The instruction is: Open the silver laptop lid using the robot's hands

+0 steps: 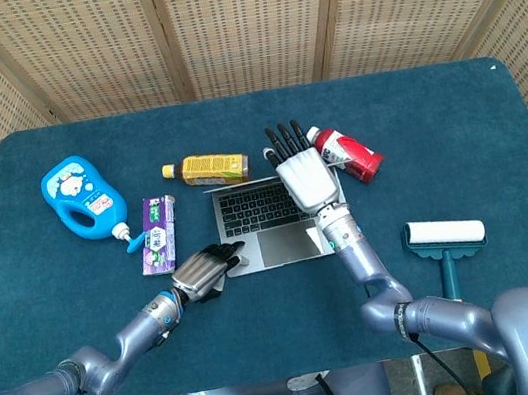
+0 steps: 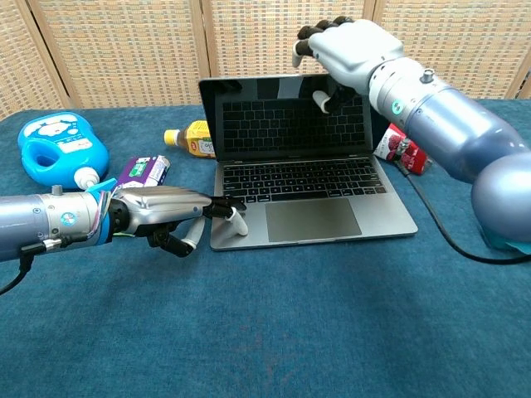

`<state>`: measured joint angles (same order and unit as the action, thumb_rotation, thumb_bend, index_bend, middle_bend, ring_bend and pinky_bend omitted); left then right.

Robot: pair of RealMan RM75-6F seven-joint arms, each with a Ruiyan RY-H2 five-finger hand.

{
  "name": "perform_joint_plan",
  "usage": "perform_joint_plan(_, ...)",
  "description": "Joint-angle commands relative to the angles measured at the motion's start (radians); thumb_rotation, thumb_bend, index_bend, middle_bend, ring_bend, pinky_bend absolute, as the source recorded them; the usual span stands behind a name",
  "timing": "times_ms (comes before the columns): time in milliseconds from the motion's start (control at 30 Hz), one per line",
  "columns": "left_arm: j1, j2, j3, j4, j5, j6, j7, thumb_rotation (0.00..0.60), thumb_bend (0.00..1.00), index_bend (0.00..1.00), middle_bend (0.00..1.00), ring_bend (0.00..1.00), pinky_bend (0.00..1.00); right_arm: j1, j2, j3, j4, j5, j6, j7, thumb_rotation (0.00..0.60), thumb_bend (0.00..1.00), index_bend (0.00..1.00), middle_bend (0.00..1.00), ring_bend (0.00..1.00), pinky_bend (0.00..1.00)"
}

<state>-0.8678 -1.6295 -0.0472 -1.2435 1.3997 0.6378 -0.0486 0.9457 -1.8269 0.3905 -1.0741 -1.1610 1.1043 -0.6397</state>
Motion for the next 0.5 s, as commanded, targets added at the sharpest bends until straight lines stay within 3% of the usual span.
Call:
perform_joint_plan(33, -0.002, -0.001, 0.0, 0.0, -0.007, -0.003, 0.007, 0.6, 1.0, 0.2, 0.03, 0.12, 0.12, 0.003, 0.007, 0.007, 0.014, 0.014, -0.005, 0.002, 0.6, 0.64, 0.27, 0.14, 0.05, 0.05)
perform_joint_plan(500, -0.008, -0.002, 0.004, 0.002, -0.039, -0.014, 0.034, 0.6, 1.0, 0.2, 0.03, 0.12, 0.12, -0.001, 0.068, 0.02, 0.037, 0.043, -0.005, 0.016, 0.6, 0.63, 0.27, 0.14, 0.05, 0.06)
